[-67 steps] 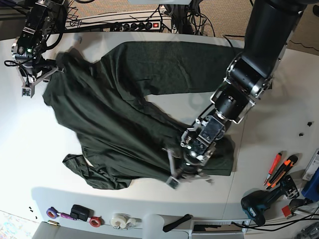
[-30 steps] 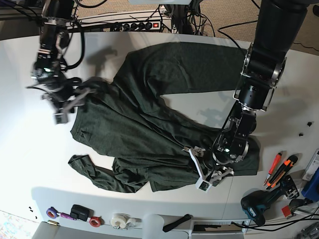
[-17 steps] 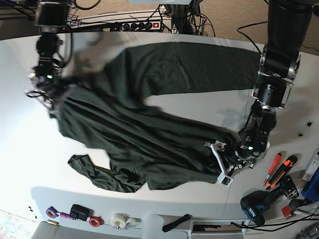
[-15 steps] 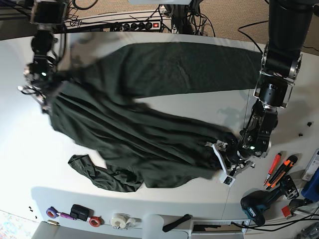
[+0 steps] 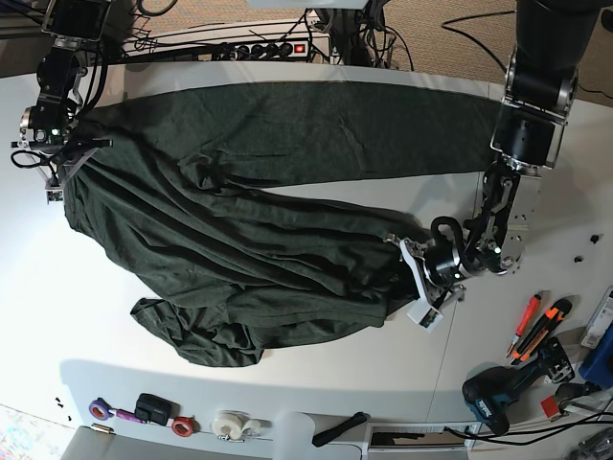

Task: Layout the t-shirt on the table in an organized manner, then fold the t-shirt properly
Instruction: 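Hold the shirt with both grippers and stretch it apart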

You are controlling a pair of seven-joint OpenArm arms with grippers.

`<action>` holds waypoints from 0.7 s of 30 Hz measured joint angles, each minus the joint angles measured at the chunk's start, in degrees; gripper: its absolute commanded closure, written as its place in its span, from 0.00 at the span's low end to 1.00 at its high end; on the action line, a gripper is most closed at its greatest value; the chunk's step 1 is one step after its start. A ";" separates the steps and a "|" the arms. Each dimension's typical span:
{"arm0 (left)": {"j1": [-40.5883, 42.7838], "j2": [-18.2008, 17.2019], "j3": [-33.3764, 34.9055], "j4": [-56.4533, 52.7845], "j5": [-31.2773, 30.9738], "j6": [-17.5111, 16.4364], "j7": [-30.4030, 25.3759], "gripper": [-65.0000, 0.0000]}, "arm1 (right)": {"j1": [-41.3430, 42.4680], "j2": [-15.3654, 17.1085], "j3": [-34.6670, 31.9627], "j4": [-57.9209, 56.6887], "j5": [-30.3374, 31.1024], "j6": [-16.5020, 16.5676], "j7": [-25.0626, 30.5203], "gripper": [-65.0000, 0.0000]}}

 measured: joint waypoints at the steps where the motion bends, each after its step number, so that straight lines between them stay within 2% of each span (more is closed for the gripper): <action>1: -0.35 0.04 0.00 0.07 2.99 1.68 -0.07 0.70 | -0.02 0.00 0.00 0.00 0.09 0.00 0.00 0.99; 3: -0.72 0.17 -0.04 0.13 8.02 4.63 -0.22 0.70 | 0.00 0.00 0.00 0.00 0.11 0.00 -0.20 0.99; 5: -0.37 -0.11 -0.04 0.13 10.01 6.64 -0.02 0.72 | 0.00 0.00 0.00 0.00 0.13 0.00 -0.17 0.99; 9: 1.51 -1.27 -0.04 0.13 10.21 6.64 3.96 0.86 | 0.00 0.00 0.00 0.00 0.13 0.00 -0.17 0.99; 15: 4.74 -3.50 -0.37 1.14 7.93 6.40 5.09 0.86 | 0.00 0.00 0.00 0.00 0.28 0.00 -0.15 0.99; 21: 6.97 -8.35 -0.68 1.97 5.14 8.17 5.57 0.86 | 0.00 0.02 0.00 0.00 0.31 0.20 -0.17 0.99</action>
